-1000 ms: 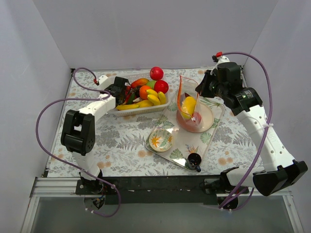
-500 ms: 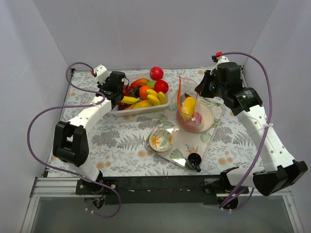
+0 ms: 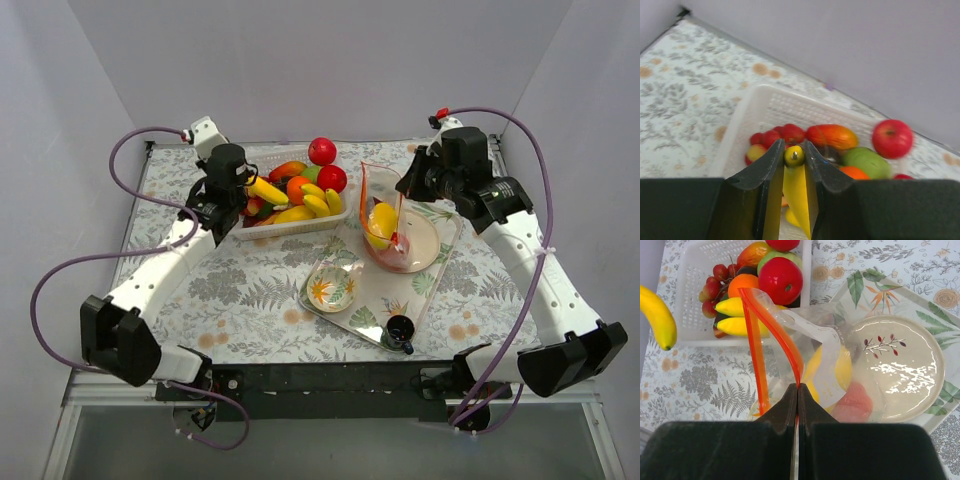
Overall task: Place the food in the zip-top bag and seal the zipper
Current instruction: Pick up the fake fruit from the bin, then place the fake fruit in the zipper food storage bag.
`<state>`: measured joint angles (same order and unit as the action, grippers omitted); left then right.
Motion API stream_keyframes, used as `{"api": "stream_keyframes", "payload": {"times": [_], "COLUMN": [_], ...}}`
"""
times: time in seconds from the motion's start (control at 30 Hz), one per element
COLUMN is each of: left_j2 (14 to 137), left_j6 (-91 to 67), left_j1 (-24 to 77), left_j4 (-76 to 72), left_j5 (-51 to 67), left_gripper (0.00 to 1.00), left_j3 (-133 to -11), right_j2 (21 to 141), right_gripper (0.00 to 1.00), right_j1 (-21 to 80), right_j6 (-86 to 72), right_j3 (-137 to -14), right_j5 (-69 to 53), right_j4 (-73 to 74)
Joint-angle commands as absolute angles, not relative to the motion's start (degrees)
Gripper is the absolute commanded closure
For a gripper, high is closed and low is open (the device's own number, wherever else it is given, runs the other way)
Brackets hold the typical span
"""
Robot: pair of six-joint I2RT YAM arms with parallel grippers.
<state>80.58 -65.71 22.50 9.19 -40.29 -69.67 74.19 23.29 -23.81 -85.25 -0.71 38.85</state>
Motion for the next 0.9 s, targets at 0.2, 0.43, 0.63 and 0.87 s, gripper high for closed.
{"api": "stream_keyframes", "payload": {"times": [0.2,0.43,0.63,0.87], "left_j2": [75.2,80.3,86.2,92.0], "left_j6": [-59.4,-58.5,-42.0,-33.3], "left_j1": [42.0,50.8,57.5,60.2], "left_j4": [-2.9,-10.4,-27.9,-44.9], "left_j5": [-34.4,-36.0,-46.1,-51.8], "left_gripper": [1.0,1.0,1.0,1.0], "left_j3": [-73.1,-74.8,-74.2,-72.4], "right_j2": [75.9,77.5,77.3,77.6], "right_gripper": [0.99,0.99,0.99,0.99], "right_j1": [24.5,25.3,25.7,25.8], "right_j6": [-25.2,-26.6,-27.9,-28.3], "right_j3": [-87.0,-88.0,-87.7,-89.0], "right_j5": [-2.7,-4.3,-5.3,-5.3], "right_j4": [35.1,35.2,35.8,37.5]}}
